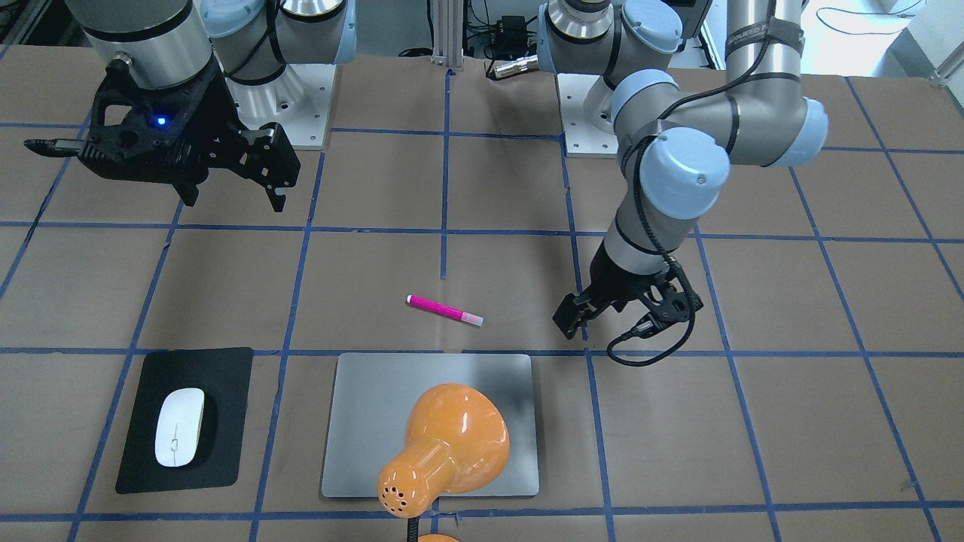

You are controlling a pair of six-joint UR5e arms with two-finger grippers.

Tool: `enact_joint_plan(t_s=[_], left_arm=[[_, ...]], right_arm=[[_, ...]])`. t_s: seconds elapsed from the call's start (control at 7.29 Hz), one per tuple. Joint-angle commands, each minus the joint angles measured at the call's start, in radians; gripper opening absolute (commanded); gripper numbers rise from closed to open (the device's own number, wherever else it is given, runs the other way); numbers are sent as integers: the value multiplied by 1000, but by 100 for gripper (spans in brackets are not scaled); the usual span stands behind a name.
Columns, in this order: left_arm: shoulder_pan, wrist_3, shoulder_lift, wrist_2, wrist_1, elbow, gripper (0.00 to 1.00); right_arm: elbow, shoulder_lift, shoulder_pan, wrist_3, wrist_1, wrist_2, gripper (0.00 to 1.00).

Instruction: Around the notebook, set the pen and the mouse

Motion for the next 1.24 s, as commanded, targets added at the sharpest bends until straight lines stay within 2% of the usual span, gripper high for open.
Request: enact_joint_plan(t_s=[0.0,0.27,0.41,0.69,0.96,1.1], left_arm=[[109,307,69,6,-167,58,100],[163,428,133,14,-323,134,100],[151,433,173,27,-388,176,100],[134,434,227,34,-440,172,100],[85,434,227,41,-474,169,100],[37,434,220,76,-468,175,100]], right_arm=[[-2,-1,0,5,-2,0,100],[0,0,0,8,-1,0,100],[0,-1,0,9,-2,0,100],[-2,0,0,12,-4,0,100],[-2,-2,0,12,-4,-3,100],[-2,-2,0,12,-2,-2,100]])
